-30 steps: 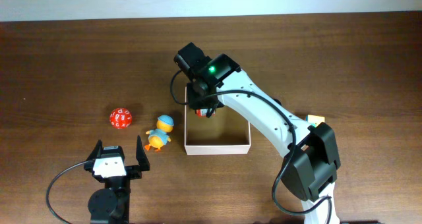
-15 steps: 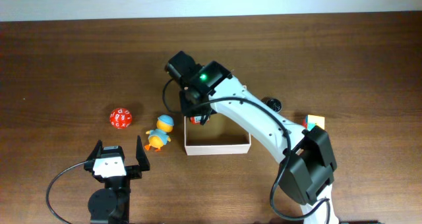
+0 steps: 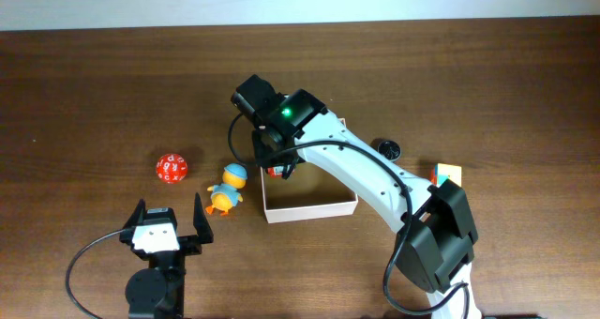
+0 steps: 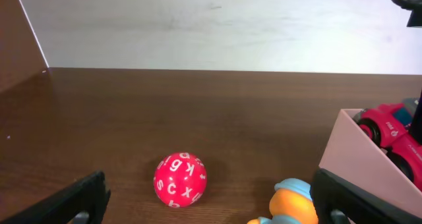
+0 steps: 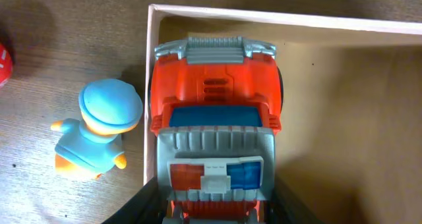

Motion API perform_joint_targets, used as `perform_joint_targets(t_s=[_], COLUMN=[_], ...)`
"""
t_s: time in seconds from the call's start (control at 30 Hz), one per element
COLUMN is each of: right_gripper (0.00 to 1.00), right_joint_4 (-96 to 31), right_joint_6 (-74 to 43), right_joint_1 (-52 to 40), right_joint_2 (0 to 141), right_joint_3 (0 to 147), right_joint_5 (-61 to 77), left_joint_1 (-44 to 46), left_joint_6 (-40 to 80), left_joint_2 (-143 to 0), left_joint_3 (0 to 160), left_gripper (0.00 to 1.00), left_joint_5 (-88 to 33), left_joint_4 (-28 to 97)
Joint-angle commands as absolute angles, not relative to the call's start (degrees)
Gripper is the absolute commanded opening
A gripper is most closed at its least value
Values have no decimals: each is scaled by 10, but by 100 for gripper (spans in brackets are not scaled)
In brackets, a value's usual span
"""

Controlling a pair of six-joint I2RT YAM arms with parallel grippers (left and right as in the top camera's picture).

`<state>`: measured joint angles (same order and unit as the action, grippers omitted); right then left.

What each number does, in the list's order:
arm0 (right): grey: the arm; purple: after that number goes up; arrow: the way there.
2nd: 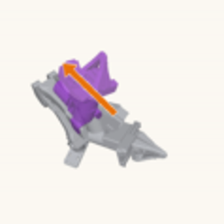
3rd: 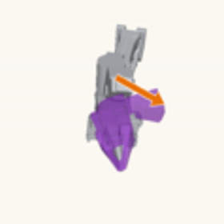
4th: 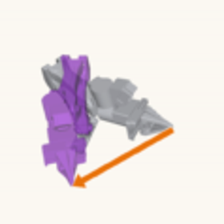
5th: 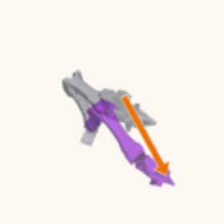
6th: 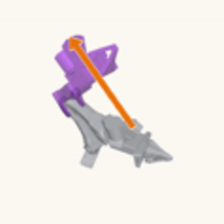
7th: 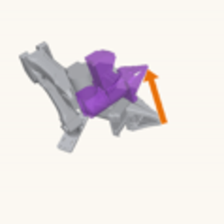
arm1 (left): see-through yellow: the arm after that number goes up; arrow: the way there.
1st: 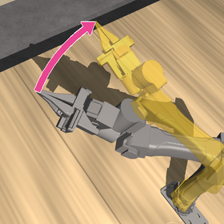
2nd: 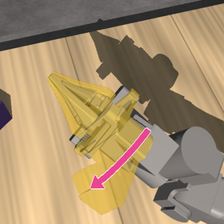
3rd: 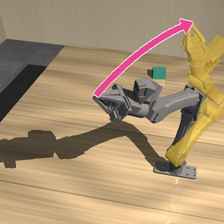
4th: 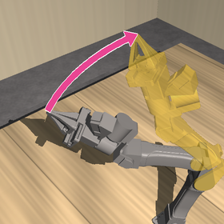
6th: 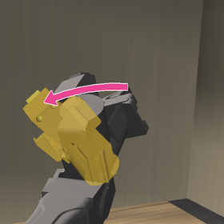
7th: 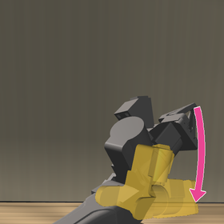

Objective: Pack container
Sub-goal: 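Lower the red truck into the box with the right gripper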

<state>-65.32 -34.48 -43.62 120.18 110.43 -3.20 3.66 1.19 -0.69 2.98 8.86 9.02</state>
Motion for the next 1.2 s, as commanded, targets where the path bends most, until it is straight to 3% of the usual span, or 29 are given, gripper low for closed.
perform_joint_targets(t_s=[0.0,0.2,0.53,0.73,0.83,0.97,1.17], right_gripper=[39,40,58,58,52,33,31], right_joint_4=[-646,-643,-628,-632,-644,-670,-702], right_joint_6=[-350,-350,-345,-327,-313,-302,-273], right_joint_1=[-439,-438,-437,-416,-398,-368,-349], right_joint_2=[1201,1214,1223,1223,1223,1223,1223], right_joint_3=[1101,1101,1101,1101,1101,1101,1101], right_joint_5=[-38,-50,-64,-67,-68,-67,-60], left_joint_1=[33,33,33,33,33,33,33], left_joint_6=[17,17,17,17,17,17,17], left_joint_2=[-4,-4,-4,-4,-4,-4,-4], left_joint_3=[27,27,27,27,27,27,27], left_gripper=[99,99,99,99,99,99,99], left_joint_5=[93,93,93,93,93,93,93], left_joint_4=[89,89,89,89,89,89,89])
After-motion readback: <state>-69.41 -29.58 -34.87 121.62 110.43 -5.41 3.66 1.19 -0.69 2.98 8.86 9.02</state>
